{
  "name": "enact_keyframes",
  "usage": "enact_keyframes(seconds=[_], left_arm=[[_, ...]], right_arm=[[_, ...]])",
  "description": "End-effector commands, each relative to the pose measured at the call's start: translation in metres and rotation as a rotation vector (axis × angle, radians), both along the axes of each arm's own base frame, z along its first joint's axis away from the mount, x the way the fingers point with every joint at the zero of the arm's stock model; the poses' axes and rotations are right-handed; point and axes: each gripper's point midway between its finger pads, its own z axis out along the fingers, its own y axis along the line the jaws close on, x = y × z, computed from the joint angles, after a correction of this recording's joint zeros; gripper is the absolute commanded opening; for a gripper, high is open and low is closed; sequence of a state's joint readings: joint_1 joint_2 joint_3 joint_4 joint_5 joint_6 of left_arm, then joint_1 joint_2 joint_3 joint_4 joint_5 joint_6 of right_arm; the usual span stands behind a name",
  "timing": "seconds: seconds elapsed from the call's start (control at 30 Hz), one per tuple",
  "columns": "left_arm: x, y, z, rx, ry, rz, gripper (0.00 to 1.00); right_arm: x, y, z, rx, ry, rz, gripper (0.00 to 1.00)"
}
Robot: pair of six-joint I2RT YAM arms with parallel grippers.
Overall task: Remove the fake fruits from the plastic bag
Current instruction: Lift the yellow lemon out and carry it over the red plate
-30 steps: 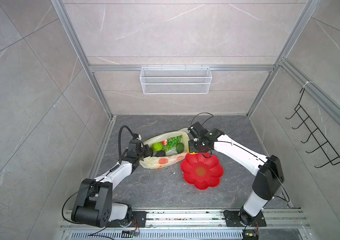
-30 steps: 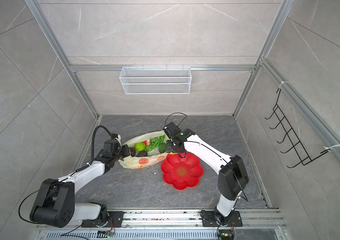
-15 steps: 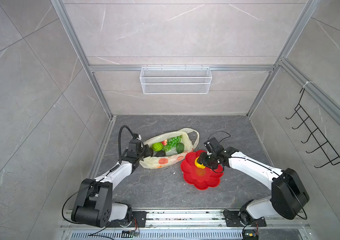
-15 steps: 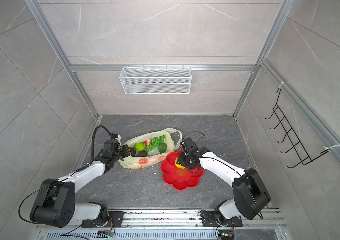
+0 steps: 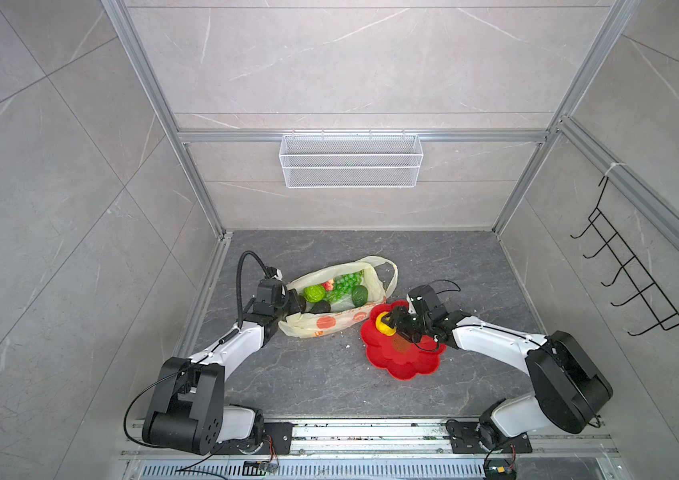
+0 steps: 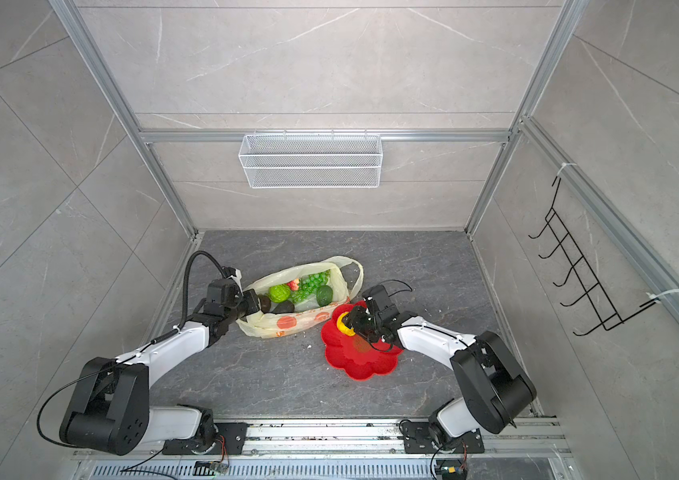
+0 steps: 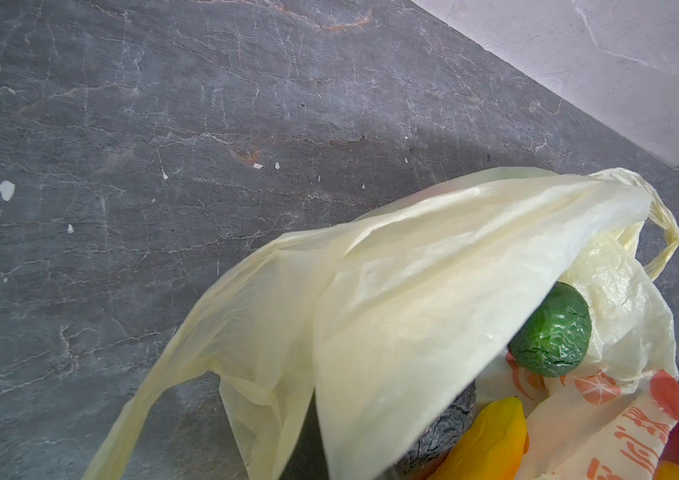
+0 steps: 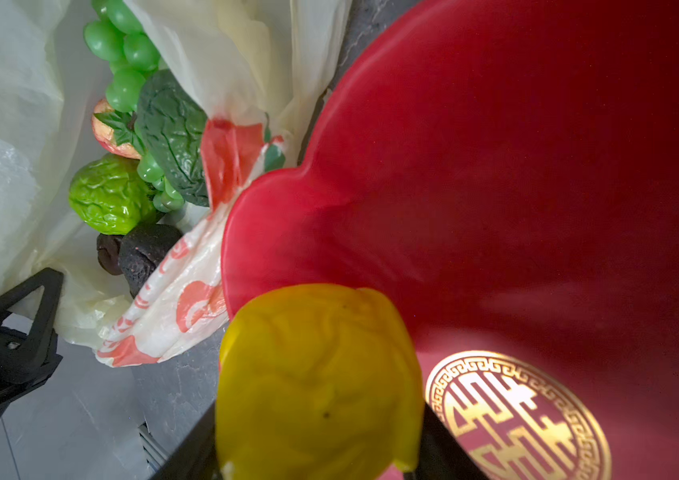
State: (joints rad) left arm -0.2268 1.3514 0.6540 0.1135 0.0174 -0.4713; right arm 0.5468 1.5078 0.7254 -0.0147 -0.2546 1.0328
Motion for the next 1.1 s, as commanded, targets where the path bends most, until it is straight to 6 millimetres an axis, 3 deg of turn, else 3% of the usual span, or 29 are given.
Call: enact_keyframes(seconds=[0.0,0.4,0.67,1.07], left_arm=[[0.005,-0.001,0.011,0.011,-0.047,-0.01,0.01],[0.005,-0.002,0.01,0.01,-0.046,-0.014,0.01],[0.005,-0.002,0.01,0.01,-0.046,-0.014,0.02],[0.006,-0.004,0.008,0.006,-0.041,-0.021,0.02]], right_arm=[[0.006,0.002,-0.003,0.043,-0.011,-0.023,0.57],[-0.008,-0.018,-0.024,0.009,0.037,-0.084,0.75],[-0.014,-0.032,-0.025,-0.024,0.041,-0.118,0.77],[-0.017,-0.049,-0.011,-0.062,0.007,-0.149,0.77]])
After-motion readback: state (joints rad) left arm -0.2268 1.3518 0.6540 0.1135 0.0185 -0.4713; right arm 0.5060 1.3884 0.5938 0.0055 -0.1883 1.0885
